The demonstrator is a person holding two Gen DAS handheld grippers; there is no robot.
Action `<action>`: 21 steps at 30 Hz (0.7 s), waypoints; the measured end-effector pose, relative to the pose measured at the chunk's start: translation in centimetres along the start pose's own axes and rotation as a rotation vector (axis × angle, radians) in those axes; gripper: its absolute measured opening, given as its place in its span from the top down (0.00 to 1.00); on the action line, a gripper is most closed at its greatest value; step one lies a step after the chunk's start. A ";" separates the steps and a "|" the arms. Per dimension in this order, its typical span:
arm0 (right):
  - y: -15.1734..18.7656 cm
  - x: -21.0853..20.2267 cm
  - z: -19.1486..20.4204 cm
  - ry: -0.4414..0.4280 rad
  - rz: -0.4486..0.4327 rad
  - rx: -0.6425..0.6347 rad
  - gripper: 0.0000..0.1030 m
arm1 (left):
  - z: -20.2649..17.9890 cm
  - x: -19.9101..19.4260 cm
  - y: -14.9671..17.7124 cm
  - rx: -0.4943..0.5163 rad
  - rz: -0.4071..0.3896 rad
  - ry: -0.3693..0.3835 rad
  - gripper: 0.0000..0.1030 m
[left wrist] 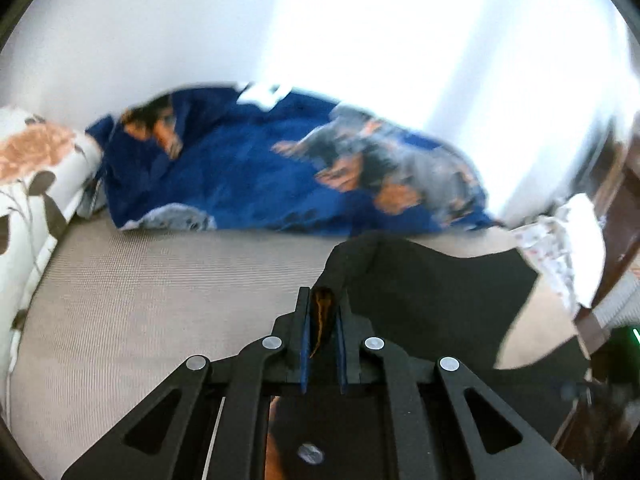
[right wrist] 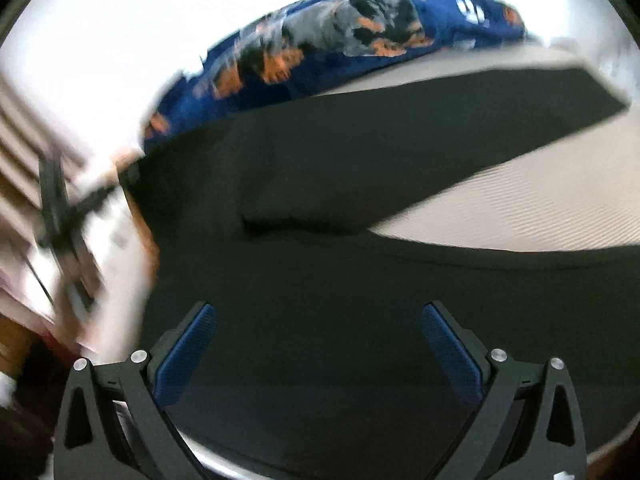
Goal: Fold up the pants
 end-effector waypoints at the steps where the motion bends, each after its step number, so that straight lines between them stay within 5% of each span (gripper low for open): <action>1: -0.9 0.2 -0.4 -0.042 -0.004 0.073 0.04 | -0.7 -1.7 0.1 -0.002 -0.021 0.011 0.90; 6: -5.2 3.0 -1.6 -0.145 0.002 0.279 0.32 | -4.0 -7.6 2.4 0.007 -0.057 0.034 0.90; 15: -10.5 9.7 -3.5 -0.208 0.027 0.528 0.32 | -8.0 -13.0 7.5 0.006 -0.031 0.045 0.88; 17: -10.7 10.5 -4.2 -0.183 0.040 0.555 0.51 | -8.1 -13.3 8.3 -0.010 -0.016 0.038 0.87; 18: -10.8 10.6 -4.3 -0.162 0.048 0.541 0.92 | -8.0 -13.3 8.6 -0.016 -0.006 0.035 0.87; 21: -10.0 9.2 -3.7 -0.139 0.007 0.449 0.93 | -7.4 -13.4 9.1 -0.046 0.023 0.021 0.87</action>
Point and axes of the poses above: each gripper's, at about its wrist camera, not at the fingertips, and x roughly the way its jaws point, z to its left, y to its underside, the point moved 4 cm from there along x, roughly the way its jaws point, and after that the axes turned 14 degrees about -z, right-handed, at the moved point
